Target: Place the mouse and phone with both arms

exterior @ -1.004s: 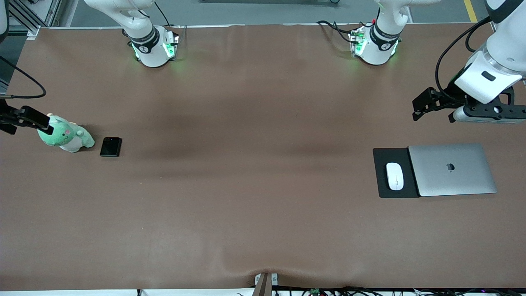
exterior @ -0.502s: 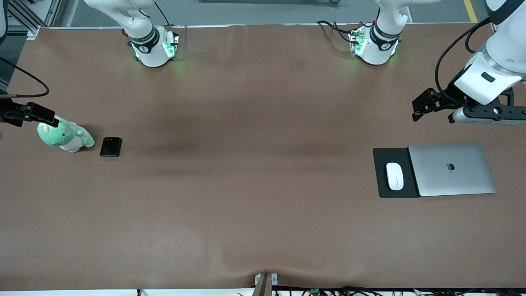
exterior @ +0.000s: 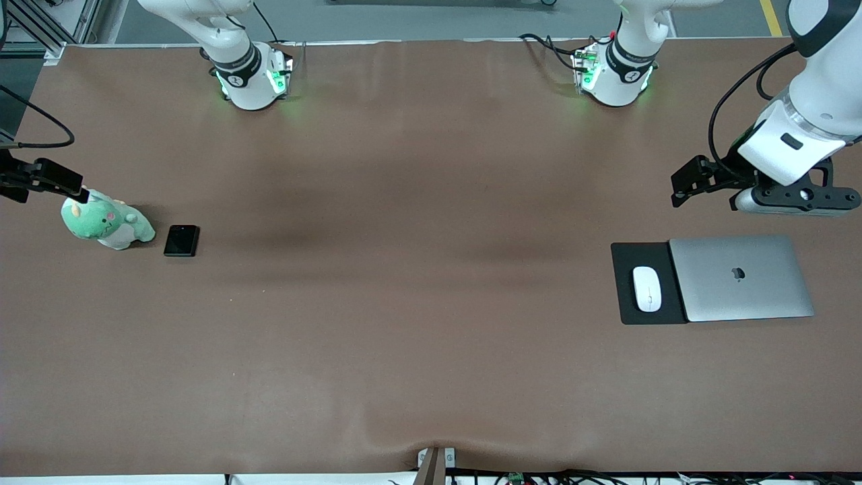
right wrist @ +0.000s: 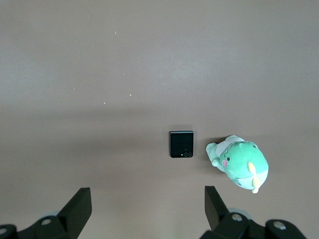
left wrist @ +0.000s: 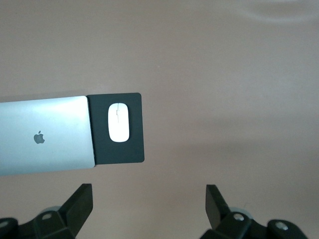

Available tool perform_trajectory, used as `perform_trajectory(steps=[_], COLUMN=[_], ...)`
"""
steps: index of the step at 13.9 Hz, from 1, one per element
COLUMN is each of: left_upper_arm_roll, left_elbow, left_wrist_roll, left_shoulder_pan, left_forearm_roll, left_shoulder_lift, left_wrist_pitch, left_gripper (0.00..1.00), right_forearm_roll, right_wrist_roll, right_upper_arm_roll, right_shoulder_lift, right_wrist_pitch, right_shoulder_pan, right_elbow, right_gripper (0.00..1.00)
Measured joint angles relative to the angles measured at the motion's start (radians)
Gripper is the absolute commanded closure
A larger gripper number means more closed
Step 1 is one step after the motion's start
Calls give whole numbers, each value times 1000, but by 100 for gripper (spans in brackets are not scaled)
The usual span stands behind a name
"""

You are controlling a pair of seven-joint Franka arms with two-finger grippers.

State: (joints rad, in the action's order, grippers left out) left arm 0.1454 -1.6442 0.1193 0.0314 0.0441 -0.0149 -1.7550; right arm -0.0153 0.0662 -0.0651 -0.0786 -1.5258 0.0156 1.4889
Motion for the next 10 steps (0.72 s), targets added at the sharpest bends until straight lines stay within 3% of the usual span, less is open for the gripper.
perform_trajectory(steps=[10], left_upper_arm_roll=[2], left_elbow=[13], left_wrist_roll=[0], left_shoulder_pan=[2], left_forearm_roll=[0], left_shoulder_lift=[-14], left_wrist_pitch=[-17], left_gripper=[0], right_forearm_roll=[2], right_wrist_roll=[10], right_upper_arm_roll=[3], right_shoulder_lift=[0], right_wrist_pitch=[-40], right_shoulder_pan=[-1], right_elbow=[2], right_gripper=[0])
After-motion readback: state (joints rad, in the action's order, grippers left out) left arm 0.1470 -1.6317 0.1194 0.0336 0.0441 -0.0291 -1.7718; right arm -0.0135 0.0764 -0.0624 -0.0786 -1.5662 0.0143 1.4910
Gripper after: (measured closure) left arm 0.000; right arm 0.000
